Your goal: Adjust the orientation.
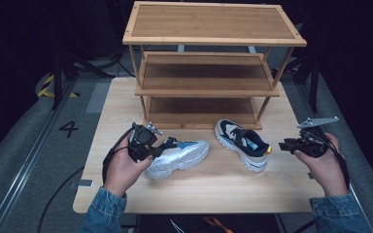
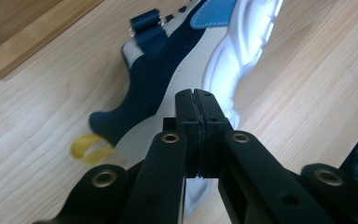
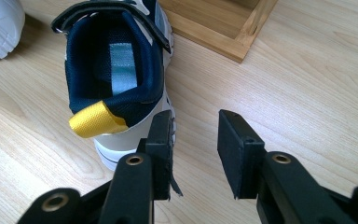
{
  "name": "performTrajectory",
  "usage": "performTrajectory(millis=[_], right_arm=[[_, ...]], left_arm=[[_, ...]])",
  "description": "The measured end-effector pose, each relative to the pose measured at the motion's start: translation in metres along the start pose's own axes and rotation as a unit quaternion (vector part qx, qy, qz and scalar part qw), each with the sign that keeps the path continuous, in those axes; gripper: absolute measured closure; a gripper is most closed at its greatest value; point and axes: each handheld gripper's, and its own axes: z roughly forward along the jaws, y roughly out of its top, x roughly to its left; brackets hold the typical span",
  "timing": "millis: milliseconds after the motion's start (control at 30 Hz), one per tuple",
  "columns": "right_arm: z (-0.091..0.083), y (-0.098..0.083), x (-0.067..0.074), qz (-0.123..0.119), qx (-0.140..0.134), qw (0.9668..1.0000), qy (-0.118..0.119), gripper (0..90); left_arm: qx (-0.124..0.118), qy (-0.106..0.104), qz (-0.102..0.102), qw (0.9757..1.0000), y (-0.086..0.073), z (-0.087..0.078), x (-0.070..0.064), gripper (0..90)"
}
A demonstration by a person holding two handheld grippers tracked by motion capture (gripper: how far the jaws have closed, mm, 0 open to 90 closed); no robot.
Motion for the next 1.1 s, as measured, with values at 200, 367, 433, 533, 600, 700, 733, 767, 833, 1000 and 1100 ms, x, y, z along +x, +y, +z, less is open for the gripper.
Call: performTrajectory(millis=[200,367,433,533,600,700,733,767,833,1000,1100], right_arm=[[0.002,0.0,0.001,0.002,0.003,1.0,0.002,66.9],[0.002,0.0,0.002,-0.004,0.002,1.0,0.003,66.3],[0.002,0.001,0.002,-0.003,0.001,1.0,0.004,66.2],[0.001,0.001,0.002,-0.004,-0.001,1.0,0.002,66.0],[0.0,0.002,0.002,-0.002,0.0,1.0,0.002,65.9],[0.0,0.002,0.002,-0.005,-0.003,1.0,0.004,65.6],[0.0,0.003,0.002,-0.005,-0.004,1.0,0.003,65.4],[0.0,0.003,0.002,-0.006,-0.003,1.0,0.004,65.4],[0.0,0.003,0.003,-0.005,-0.002,1.0,0.004,65.2],[0.0,0.004,0.004,-0.008,-0.003,0.9999,0.005,64.7],[-0.001,0.006,0.004,-0.013,-0.007,0.9999,0.005,64.4]], left_arm=[[0.009,-0.019,-0.005,0.9998,0.0,0.009,0.0,89.9],[0.017,-0.024,-0.001,0.9996,0.0,0.011,-0.001,89.9],[0.018,-0.026,-0.004,0.9995,-0.001,0.011,-0.001,89.9],[0.016,-0.025,-0.004,0.9996,-0.003,0.011,-0.002,89.9],[0.02,-0.021,-0.004,0.9996,-0.003,0.01,-0.004,90.0],[0.022,-0.019,0.0,0.9996,-0.004,0.009,-0.007,90.0],[0.024,-0.021,0.003,0.9995,-0.004,0.008,-0.008,90.0],[0.024,-0.024,0.003,0.9994,-0.005,0.008,-0.009,90.0],[0.023,-0.029,0.002,0.9993,-0.006,0.007,-0.011,90.0],[0.029,-0.047,0.001,0.9985,-0.01,0.005,-0.019,90.0],[0.047,-0.067,0.025,0.9963,-0.011,0.008,-0.031,90.0]])
